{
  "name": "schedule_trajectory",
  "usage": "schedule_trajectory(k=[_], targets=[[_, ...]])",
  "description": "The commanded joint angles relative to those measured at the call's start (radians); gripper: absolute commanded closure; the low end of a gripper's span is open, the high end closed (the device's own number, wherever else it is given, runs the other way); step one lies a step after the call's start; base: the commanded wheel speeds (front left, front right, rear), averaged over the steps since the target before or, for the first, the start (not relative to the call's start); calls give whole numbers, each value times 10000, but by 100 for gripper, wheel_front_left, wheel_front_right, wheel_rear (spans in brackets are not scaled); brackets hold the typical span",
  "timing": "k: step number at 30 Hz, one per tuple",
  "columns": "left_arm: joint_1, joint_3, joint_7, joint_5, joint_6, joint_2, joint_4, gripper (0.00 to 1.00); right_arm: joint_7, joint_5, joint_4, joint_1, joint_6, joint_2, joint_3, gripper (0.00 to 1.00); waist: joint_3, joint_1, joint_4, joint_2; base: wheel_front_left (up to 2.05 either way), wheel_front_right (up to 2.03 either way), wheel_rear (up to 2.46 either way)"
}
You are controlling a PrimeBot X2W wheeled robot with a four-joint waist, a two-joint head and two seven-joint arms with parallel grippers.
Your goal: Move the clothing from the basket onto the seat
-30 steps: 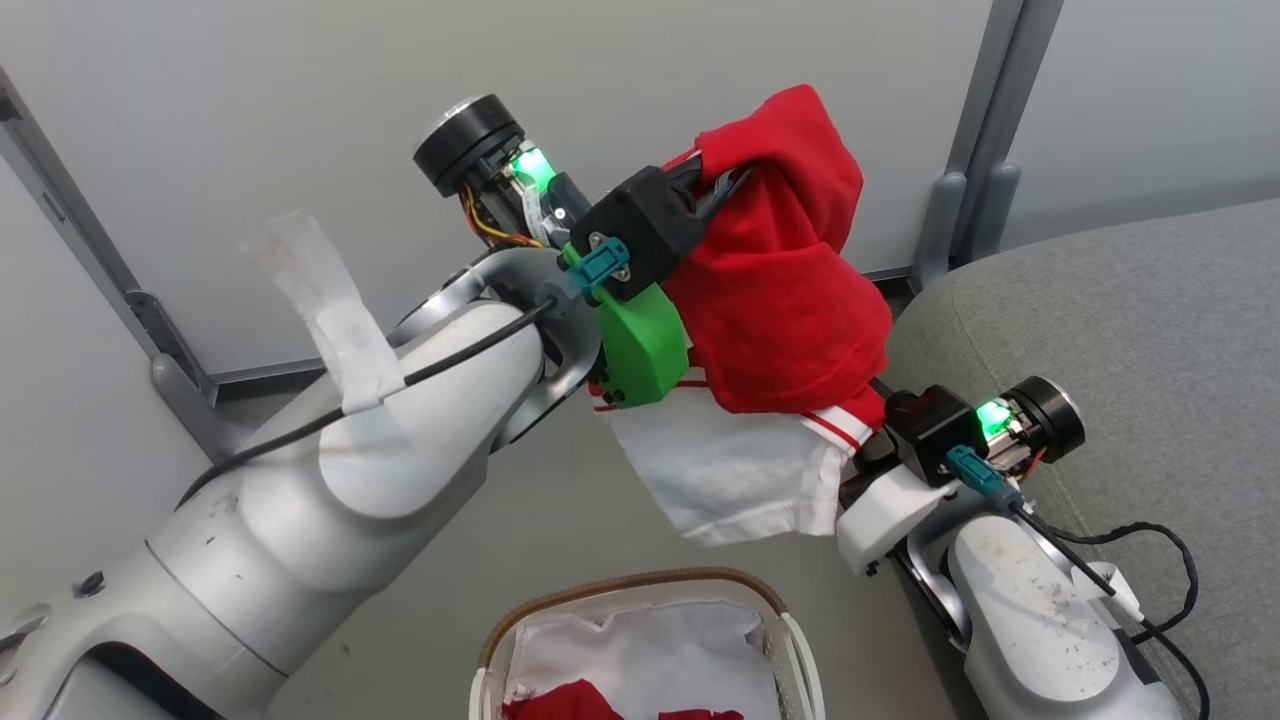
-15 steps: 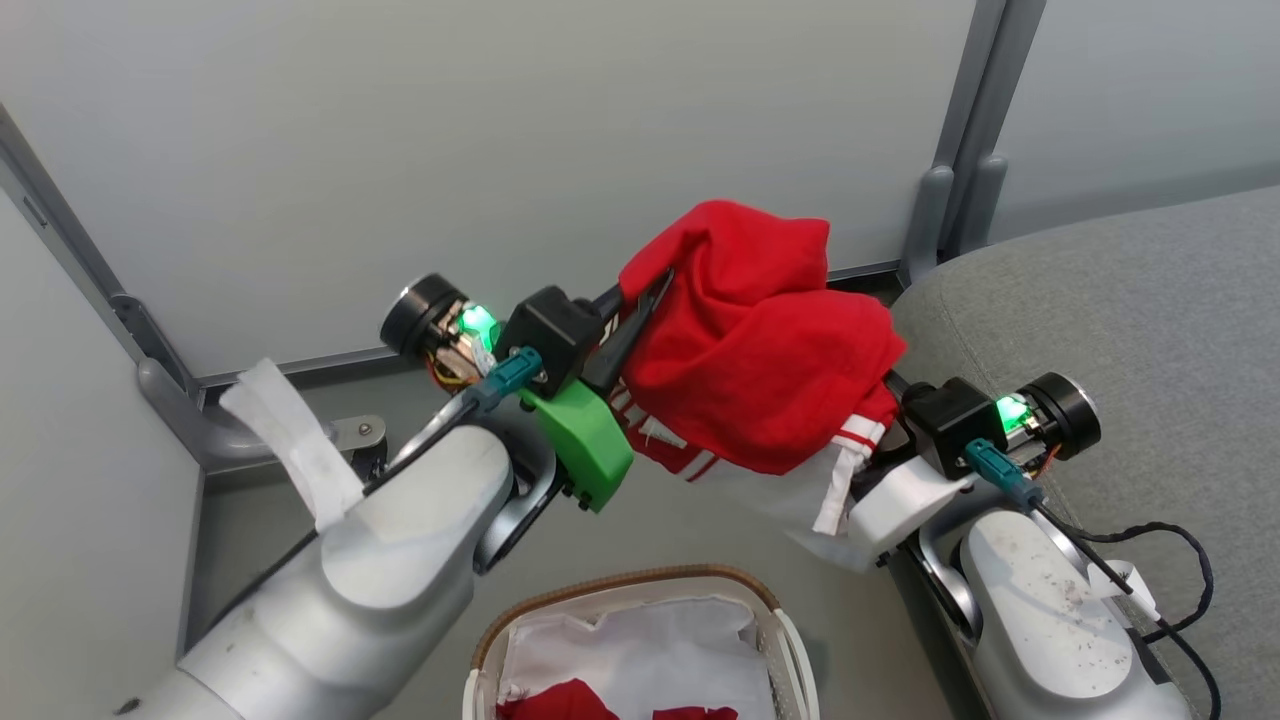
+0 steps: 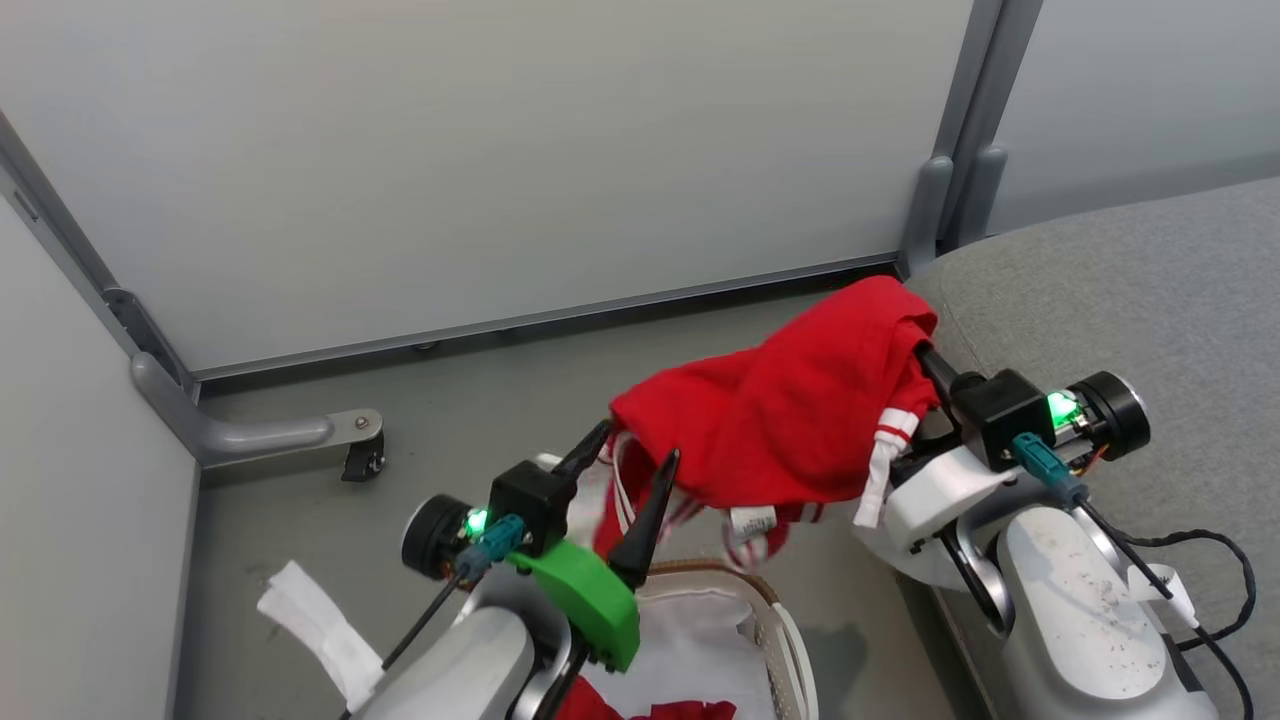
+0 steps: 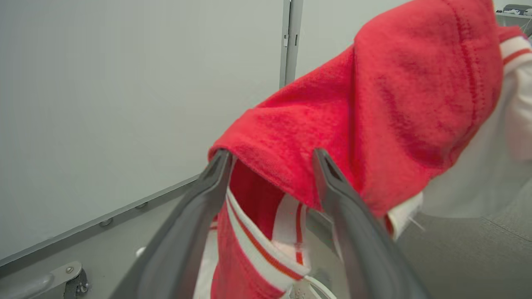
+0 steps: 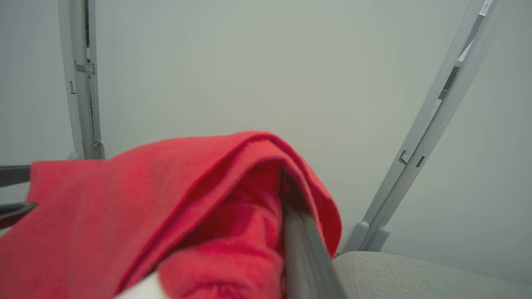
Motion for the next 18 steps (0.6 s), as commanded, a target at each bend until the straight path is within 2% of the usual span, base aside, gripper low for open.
schedule_trajectory(k=[1,8,18], targets=[[369,204,-31,178,-37,-12,-56,0,-49,-56,-57,173,-10,-37,-105,100,13,0,-15,0,0,0,0],[1660,1487,-34,932,-166,-175,-717,0,-49,-238,-87,392,-10,-36,-539,100,60,0,-68,0,0,0,0],[2350,2423,-36,1943,-586,-513,-1079,0,-49,-387,-59,539,-10,-37,-1086,100,121,0,-237,0,0,0,0]])
